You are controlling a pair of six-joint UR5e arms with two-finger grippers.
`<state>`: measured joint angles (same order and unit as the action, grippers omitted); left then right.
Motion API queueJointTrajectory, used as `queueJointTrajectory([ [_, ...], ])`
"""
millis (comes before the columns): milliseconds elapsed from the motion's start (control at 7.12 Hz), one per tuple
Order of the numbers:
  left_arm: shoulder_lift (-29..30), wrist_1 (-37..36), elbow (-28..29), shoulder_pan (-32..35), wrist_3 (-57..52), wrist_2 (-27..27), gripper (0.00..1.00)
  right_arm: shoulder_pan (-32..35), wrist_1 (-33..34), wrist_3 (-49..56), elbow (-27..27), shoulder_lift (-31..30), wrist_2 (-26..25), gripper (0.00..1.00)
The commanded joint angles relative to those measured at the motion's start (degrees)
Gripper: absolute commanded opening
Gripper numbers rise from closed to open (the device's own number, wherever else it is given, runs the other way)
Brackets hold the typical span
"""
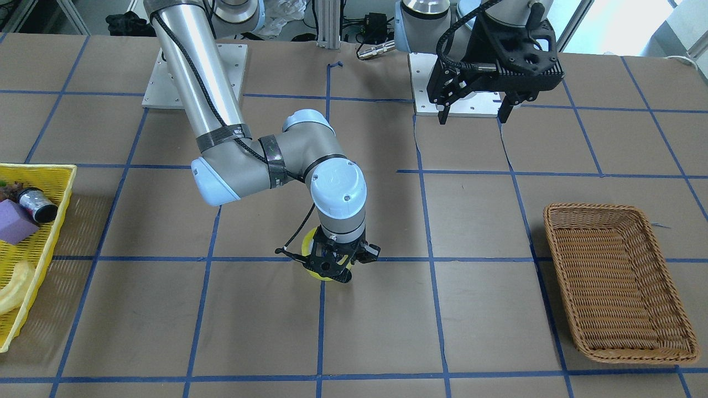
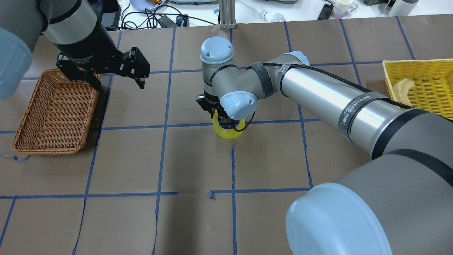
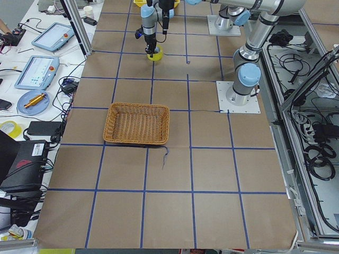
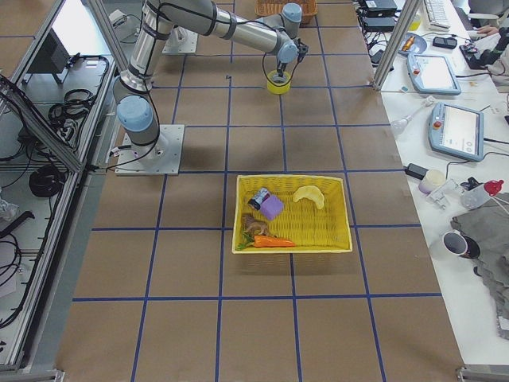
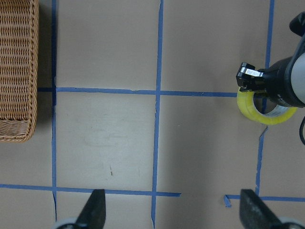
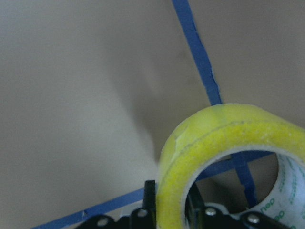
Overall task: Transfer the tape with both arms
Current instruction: 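Set the tape roll down with the right gripper while the left arm reaches over, then grasp the tape roll with the left gripper while the right arm withdraws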
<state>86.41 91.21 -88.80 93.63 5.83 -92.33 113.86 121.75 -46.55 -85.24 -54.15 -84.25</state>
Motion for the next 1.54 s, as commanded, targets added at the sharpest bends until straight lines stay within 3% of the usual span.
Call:
queueJointTrajectory([
  [0,0.9,0.0,-0.1,-0.1,-0.6,0.8,1.00,-0.9,-1.3,0.3,1.0,-5.3,-0.2,1.00],
  [140,2.2,-1.1,-1.7,-0.1,0.1,1.4,1.00,-2.7,-5.7,4.8,1.0,-9.6,-0.6,1.00],
  [281,5.4,-7.7,-5.9,-0.2,0.8,6.9,1.00,-9.2,-12.8,12.6,0.5,-13.0,-1.3,1.00],
  [561,14.9,-30.0,-17.1,0.6,13.5,11.6,1.00,-21.3,-27.1,31.6,0.3,-22.7,-2.4,1.00],
  [702,19.2,-31.9,-17.8,2.3,25.8,20.2,1.00,-22.2,-30.5,40.1,-0.1,-26.1,-7.3,1.00],
  [982,25.5,-39.8,-17.7,7.2,38.6,21.7,1.00,-22.2,-32.7,41.6,-3.3,-30.3,-9.5,1.00],
  [1123,28.0,-43.7,-17.7,7.4,39.0,20.0,0.95,-22.2,-32.3,41.6,-2.7,-30.4,-9.4,1.00],
  [1263,30.1,-45.3,-17.5,8.8,39.3,19.7,0.52,-22.3,-31.8,41.5,-2.7,-30.1,-9.6,1.00],
  [1404,31.1,-46.1,-17.4,9.4,39.2,19.5,0.30,-22.2,-32.6,41.7,-2.7,-30.8,-9.1,1.00],
])
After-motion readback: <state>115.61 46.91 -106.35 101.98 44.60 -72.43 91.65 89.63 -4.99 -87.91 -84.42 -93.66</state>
